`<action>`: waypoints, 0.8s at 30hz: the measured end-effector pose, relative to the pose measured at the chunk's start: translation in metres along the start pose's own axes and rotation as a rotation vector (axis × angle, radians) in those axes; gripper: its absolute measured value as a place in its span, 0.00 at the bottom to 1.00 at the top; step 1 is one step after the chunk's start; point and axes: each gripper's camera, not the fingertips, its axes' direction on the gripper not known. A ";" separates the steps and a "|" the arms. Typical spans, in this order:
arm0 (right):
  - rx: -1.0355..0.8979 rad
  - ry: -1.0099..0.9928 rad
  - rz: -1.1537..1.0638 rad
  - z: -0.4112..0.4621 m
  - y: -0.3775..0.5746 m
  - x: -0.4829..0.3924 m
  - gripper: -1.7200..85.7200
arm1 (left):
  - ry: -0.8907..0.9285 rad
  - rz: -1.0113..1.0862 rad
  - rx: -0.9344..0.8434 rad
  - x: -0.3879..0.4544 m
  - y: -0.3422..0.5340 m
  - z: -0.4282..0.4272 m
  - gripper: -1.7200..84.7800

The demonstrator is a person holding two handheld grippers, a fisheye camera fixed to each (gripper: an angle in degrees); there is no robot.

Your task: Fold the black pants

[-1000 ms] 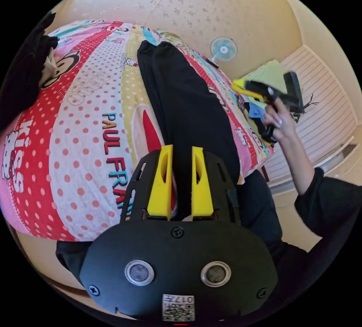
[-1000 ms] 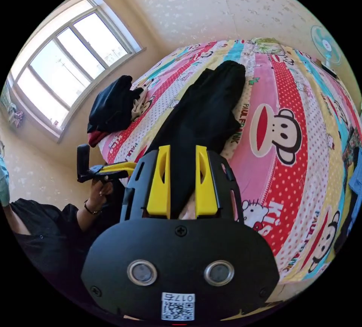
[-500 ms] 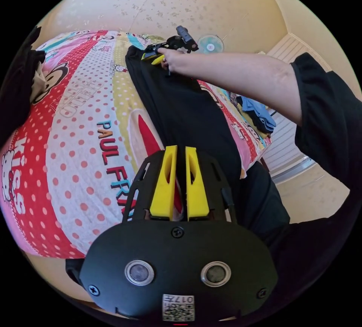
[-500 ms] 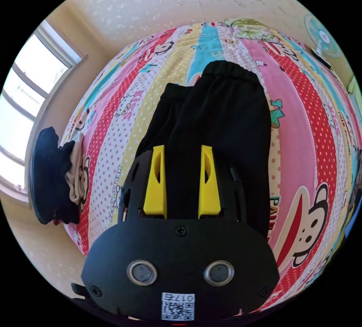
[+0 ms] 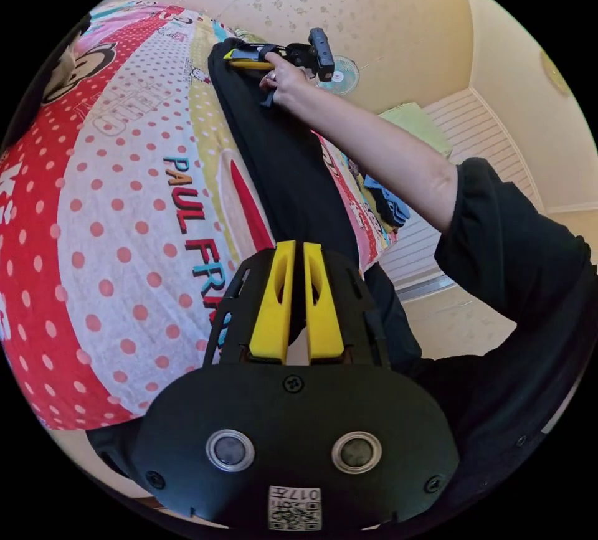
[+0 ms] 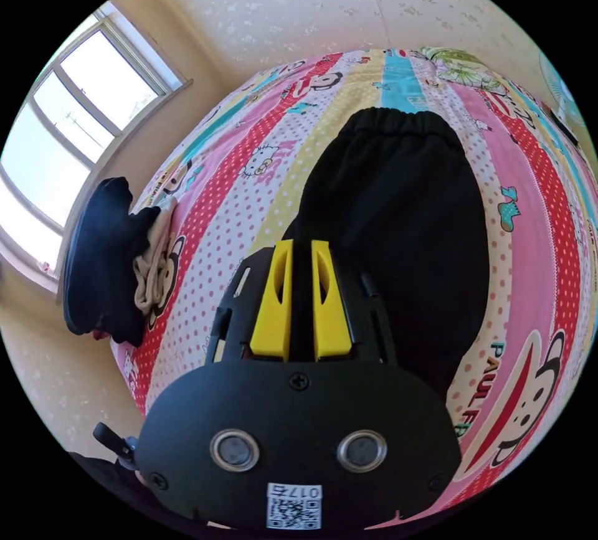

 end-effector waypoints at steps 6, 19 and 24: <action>0.053 -0.129 -0.191 -0.089 0.083 -0.011 0.12 | -0.002 -0.041 0.159 -0.002 -0.002 -0.034 0.15; 0.001 -0.463 0.012 -0.200 0.366 0.111 0.19 | 0.198 -0.151 -0.010 -0.010 -0.014 -0.040 0.18; 0.018 -0.547 0.062 -0.200 0.362 0.131 0.18 | 0.138 -0.175 0.039 -0.007 -0.032 -0.046 0.18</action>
